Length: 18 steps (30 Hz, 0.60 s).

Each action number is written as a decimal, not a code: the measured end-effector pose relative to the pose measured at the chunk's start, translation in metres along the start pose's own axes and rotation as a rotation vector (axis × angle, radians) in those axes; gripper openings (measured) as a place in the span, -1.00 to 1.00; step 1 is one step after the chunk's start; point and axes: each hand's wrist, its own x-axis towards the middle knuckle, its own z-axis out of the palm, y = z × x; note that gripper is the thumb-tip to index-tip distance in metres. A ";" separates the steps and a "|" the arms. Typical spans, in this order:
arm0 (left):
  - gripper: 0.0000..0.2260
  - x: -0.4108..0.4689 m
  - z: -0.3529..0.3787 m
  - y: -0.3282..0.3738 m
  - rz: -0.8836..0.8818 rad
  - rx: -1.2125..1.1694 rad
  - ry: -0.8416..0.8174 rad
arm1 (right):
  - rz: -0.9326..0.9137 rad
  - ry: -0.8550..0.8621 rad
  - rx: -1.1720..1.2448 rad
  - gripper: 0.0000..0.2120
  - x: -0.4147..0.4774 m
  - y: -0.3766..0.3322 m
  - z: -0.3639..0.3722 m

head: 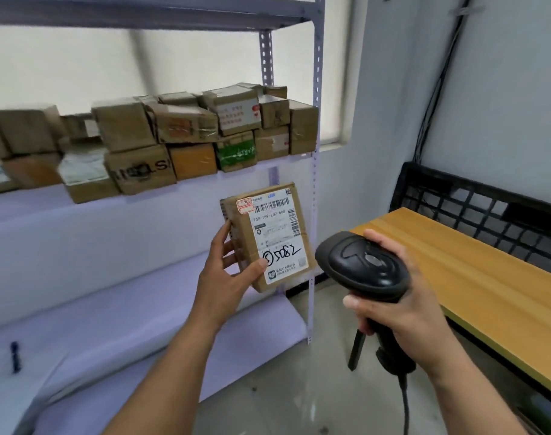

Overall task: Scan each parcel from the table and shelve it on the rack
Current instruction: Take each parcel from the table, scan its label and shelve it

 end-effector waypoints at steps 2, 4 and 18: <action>-0.32 0.002 -0.028 0.004 0.014 -0.005 0.055 | -0.002 -0.047 0.017 -0.23 0.009 -0.004 0.018; -0.34 0.005 -0.058 0.009 0.036 0.001 0.112 | -0.004 -0.077 0.034 -0.23 0.018 -0.006 0.037; -0.41 0.042 -0.291 -0.007 -0.016 0.016 0.520 | -0.022 -0.202 0.046 -0.22 0.089 0.000 0.220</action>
